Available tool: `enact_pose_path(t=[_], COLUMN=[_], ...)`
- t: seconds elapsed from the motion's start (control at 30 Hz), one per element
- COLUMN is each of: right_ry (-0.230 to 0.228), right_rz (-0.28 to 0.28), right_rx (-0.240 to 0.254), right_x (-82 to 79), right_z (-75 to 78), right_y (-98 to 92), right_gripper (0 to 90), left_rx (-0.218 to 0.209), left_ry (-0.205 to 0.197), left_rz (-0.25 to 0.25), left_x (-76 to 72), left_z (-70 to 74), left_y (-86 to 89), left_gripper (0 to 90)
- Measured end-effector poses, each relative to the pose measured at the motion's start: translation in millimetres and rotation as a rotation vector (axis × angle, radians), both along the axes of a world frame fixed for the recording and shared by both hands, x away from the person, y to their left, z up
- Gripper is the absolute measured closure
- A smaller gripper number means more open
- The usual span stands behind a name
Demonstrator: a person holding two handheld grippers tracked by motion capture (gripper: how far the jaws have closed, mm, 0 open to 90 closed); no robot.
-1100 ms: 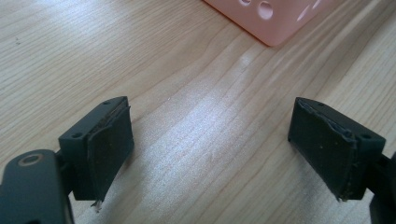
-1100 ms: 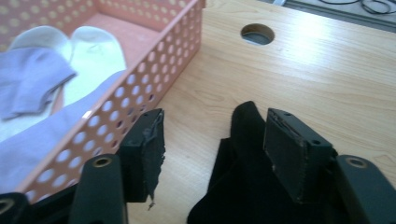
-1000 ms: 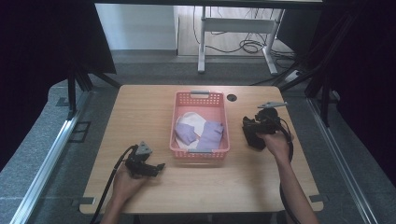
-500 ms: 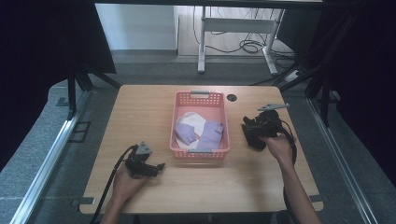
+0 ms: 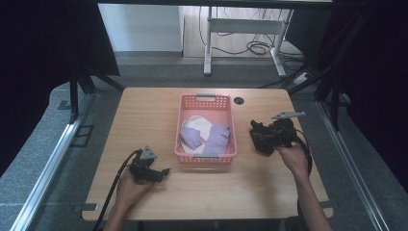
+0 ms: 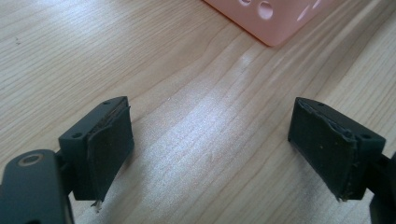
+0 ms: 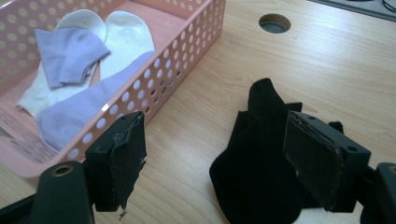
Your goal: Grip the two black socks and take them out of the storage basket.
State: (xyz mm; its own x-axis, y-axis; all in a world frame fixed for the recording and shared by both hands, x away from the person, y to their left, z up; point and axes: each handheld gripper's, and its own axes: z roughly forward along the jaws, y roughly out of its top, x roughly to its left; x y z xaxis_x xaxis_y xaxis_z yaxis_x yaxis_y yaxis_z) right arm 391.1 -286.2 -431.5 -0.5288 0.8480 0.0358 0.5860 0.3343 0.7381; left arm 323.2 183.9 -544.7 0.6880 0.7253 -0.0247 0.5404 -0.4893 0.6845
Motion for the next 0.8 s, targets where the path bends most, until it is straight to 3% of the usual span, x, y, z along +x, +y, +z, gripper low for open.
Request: enact_pose_path(t=[0.4,0.8], right_ry=[-0.001,0.017], right_rz=[-0.039,-0.049], right_rx=[0.016,0.026], right_x=[-15.8,-30.5], right_z=[-10.7,-33.7], right_y=[-17.8,-28.9], right_gripper=[18.2,14.4], left_rx=[-0.001,-0.002], left_ry=[0.0,-0.001], left_rz=[0.001,0.001], left_x=[0.0,0.0], left_z=[0.0,-0.1], left_y=[-0.1,-0.1], left_gripper=[13.9,13.9])
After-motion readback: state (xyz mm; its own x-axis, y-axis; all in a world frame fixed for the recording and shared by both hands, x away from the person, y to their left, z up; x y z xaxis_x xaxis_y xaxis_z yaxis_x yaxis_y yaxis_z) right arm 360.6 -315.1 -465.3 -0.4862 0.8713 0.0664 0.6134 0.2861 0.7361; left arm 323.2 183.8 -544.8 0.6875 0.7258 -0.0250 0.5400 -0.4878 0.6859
